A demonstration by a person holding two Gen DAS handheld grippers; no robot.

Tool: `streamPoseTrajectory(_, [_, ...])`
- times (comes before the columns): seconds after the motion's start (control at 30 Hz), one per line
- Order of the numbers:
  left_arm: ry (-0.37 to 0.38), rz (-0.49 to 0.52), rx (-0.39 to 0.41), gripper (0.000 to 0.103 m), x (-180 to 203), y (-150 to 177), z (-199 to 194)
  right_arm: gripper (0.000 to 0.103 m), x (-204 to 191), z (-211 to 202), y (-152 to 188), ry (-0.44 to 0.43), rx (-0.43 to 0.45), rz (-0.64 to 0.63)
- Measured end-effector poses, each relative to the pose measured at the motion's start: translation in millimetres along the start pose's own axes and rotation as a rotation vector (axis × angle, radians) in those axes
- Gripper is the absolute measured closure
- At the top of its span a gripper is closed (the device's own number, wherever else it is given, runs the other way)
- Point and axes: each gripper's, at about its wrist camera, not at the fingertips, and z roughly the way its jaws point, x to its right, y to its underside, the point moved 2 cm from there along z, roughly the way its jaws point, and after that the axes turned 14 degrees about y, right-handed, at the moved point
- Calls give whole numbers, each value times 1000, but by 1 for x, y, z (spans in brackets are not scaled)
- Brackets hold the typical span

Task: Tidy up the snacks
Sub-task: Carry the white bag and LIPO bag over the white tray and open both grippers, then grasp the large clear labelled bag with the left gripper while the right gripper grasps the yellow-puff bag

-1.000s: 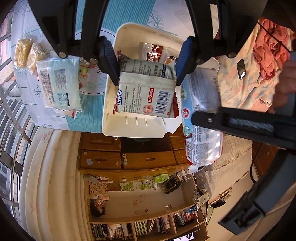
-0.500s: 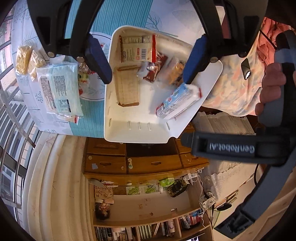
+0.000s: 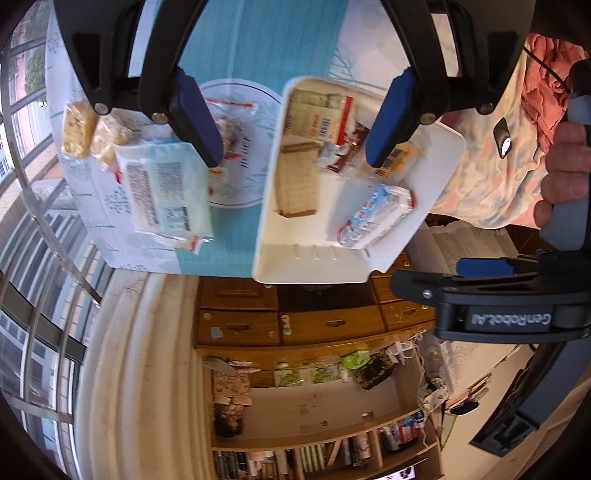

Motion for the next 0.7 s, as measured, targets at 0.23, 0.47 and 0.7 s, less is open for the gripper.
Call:
streamPoseTrajectory(0.23, [51, -17, -35, 11, 45, 1, 18, 22, 54, -3, 6, 23, -39, 45])
streamPoseTrajectory(0.47, [137, -31, -110, 3, 95, -2, 51, 18, 113, 5, 14, 28, -101, 99])
streamPoseTrajectory(0.7, [167, -60, -198, 1, 136, -4, 102, 18, 170, 22, 19, 32, -165, 158])
